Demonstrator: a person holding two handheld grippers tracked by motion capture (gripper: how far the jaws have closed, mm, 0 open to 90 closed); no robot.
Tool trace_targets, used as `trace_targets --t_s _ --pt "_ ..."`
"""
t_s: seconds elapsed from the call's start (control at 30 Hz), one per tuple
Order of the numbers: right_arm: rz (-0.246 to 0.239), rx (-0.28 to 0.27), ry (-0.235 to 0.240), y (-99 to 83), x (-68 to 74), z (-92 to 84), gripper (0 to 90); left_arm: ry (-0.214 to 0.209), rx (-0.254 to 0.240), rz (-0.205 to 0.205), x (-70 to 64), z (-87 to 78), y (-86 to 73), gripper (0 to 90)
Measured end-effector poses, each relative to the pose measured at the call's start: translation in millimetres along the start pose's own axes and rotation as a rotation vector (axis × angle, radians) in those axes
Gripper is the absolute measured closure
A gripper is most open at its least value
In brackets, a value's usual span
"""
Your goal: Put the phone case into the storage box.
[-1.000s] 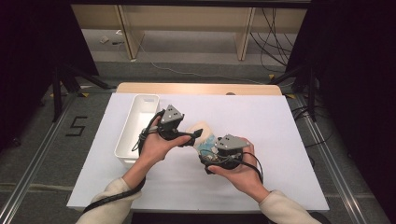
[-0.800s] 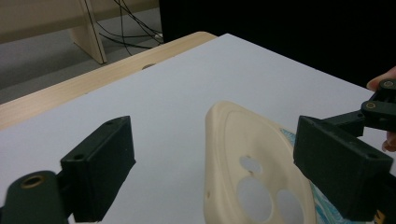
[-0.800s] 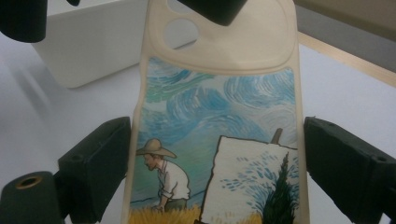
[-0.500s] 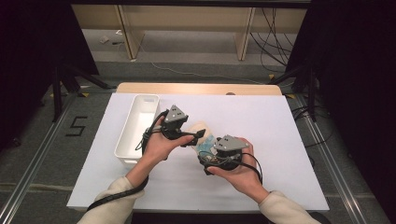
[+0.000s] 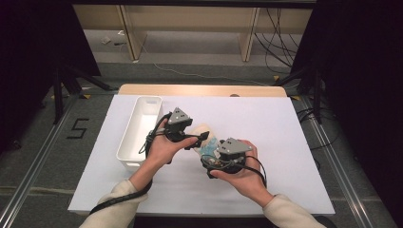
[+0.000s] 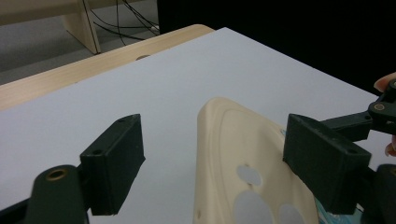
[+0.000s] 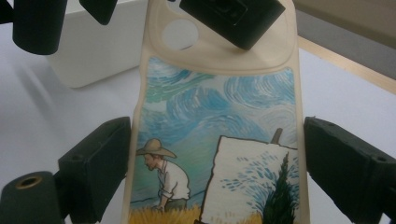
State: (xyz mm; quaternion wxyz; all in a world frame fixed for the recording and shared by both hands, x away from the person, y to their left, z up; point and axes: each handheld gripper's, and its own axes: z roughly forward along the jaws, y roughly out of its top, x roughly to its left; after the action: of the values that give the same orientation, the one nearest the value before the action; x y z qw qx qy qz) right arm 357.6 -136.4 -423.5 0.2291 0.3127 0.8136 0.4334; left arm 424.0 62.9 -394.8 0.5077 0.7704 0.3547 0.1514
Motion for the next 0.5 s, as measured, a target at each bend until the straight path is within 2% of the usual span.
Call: trace_targets --t_s 0.5 --pt "-0.022 -0.011 -0.009 1.0 1.9 -0.9 11.5 -0.021 -0.007 -0.041 0.2 0.6 1.6 26.8"
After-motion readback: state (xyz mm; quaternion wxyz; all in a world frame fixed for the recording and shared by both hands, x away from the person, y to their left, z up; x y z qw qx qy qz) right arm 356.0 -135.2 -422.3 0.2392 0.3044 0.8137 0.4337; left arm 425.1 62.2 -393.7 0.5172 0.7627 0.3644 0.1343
